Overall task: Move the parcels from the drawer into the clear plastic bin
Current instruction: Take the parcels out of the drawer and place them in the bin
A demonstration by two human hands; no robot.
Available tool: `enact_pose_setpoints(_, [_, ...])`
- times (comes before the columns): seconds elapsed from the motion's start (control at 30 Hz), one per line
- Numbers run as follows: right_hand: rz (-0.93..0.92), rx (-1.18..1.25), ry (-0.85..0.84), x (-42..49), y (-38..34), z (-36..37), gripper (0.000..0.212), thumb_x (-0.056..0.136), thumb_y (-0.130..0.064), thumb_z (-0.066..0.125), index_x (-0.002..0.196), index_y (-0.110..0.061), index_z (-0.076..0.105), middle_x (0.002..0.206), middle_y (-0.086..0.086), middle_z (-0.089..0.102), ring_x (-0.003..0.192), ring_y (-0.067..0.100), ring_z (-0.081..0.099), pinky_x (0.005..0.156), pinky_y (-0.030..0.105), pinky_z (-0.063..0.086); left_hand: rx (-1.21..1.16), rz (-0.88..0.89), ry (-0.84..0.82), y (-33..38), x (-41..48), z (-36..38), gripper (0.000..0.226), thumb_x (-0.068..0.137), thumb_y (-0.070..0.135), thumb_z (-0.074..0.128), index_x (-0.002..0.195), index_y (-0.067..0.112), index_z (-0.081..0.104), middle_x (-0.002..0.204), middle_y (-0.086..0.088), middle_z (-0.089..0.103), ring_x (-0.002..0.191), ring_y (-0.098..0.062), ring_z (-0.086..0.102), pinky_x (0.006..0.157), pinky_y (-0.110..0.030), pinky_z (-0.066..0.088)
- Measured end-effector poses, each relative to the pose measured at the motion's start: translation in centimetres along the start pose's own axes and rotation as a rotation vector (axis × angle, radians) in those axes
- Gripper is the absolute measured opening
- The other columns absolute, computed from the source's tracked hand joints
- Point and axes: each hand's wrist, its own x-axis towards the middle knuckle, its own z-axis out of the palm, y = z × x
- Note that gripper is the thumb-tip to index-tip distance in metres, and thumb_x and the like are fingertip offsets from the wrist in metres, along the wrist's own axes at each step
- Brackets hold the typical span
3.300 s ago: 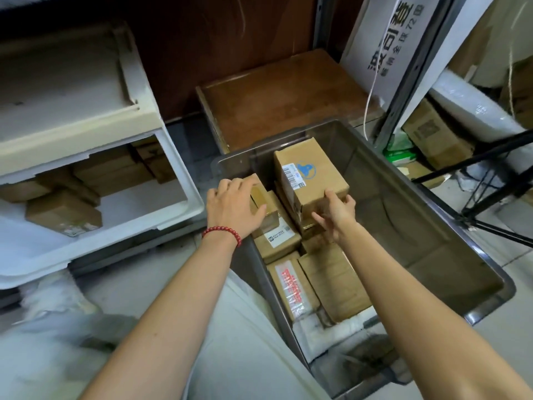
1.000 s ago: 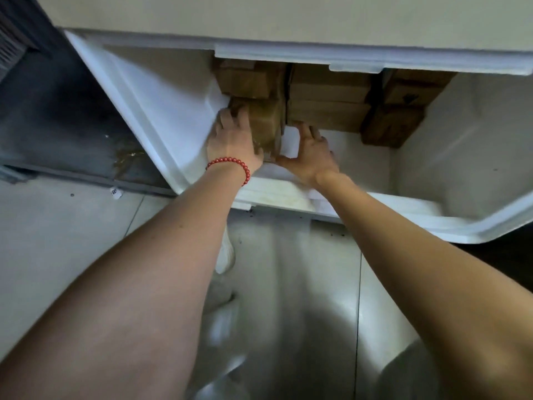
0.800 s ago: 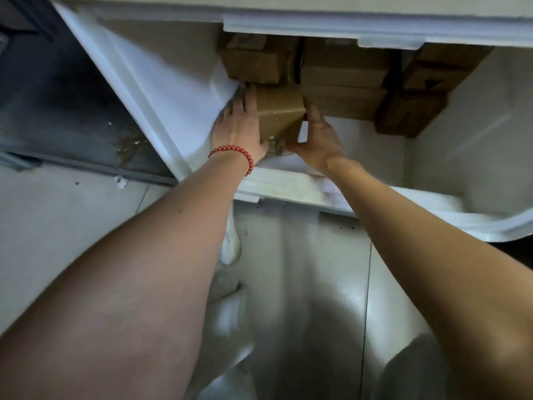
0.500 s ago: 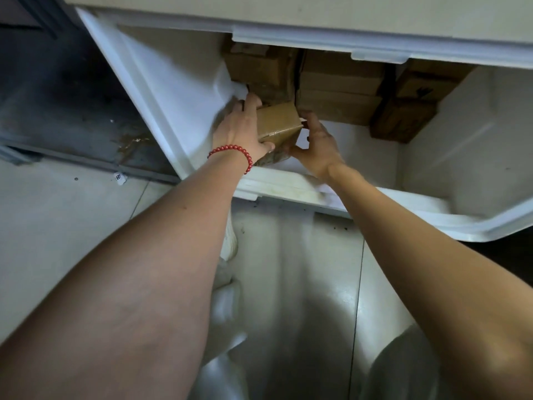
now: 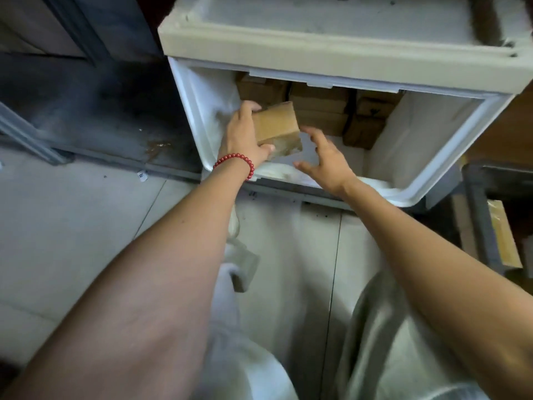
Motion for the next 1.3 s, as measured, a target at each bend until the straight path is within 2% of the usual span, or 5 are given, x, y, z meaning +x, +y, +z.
enact_pose_setpoints(0.37, [-0.031, 0.075, 0.073, -14.0, -1.9, -4.5, 0.079, 0.089, -0.028, 0.068, 0.151, -0.022, 0.019, 0.155, 0.005, 0.029, 0.141, 0.022, 0.029, 0.115, 0.042, 0.029, -0.19, 0.047, -0.069, 3.0, -11.3, -4.5, 0.071, 0.071, 0.034, 0.082, 0.127, 0.021, 0.039, 0.122, 0.004, 0.048, 0.107, -0.013, 0.047, 0.084, -0.023, 0.038])
enact_pose_setpoints(0.5, [0.052, 0.151, 0.105, -15.9, -2.1, -5.0, 0.081, 0.089, -0.025, 0.068, 0.15, -0.021, 0.015, 0.143, 0.004, 0.042, 0.115, 0.011, 0.045, 0.091, 0.012, 0.033, -0.51, -0.197, -0.127, 3.9, -13.9, -3.4, 0.067, 0.074, 0.041, 0.078, 0.127, 0.023, 0.039, 0.119, 0.005, 0.048, 0.105, -0.014, 0.052, 0.085, -0.028, 0.049])
enact_pose_setpoints(0.77, [0.253, 0.657, 0.22, -16.3, -2.2, -4.3, 0.074, 0.092, -0.023, 0.063, 0.149, -0.025, 0.015, 0.138, 0.007, 0.047, 0.116, 0.022, 0.056, 0.098, 0.039, 0.05, -0.919, -0.402, -0.181, 6.0, -15.7, -1.4, 0.07, 0.083, 0.03, 0.072, 0.14, 0.013, 0.035, 0.137, -0.007, 0.042, 0.111, -0.018, 0.052, 0.074, -0.032, 0.058])
enact_pose_setpoints(1.03, [0.238, 0.717, 0.278, -15.4, -2.2, -3.5, 0.043, 0.09, -0.026, 0.067, 0.12, -0.027, 0.036, 0.132, 0.0, 0.054, 0.107, 0.012, 0.06, 0.06, 0.018, 0.054, -0.881, -0.301, 0.003, 5.9, -16.6, -1.8, 0.051, 0.087, 0.027, 0.066, 0.125, 0.043, 0.037, 0.134, -0.005, 0.043, 0.112, -0.031, 0.055, 0.049, -0.029, 0.056])
enact_pose_setpoints(1.3, [0.077, 0.609, 0.1, -15.4, -2.0, -3.5, 0.08, 0.071, -0.036, 0.083, 0.138, -0.034, 0.039, 0.134, -0.017, 0.05, 0.122, -0.005, 0.048, 0.088, 0.017, 0.043, -0.806, -0.396, -0.021, 4.6, -16.0, -3.0, 0.076, 0.076, 0.048, 0.074, 0.14, 0.032, 0.037, 0.142, 0.002, 0.041, 0.093, -0.02, 0.067, 0.064, -0.039, 0.061])
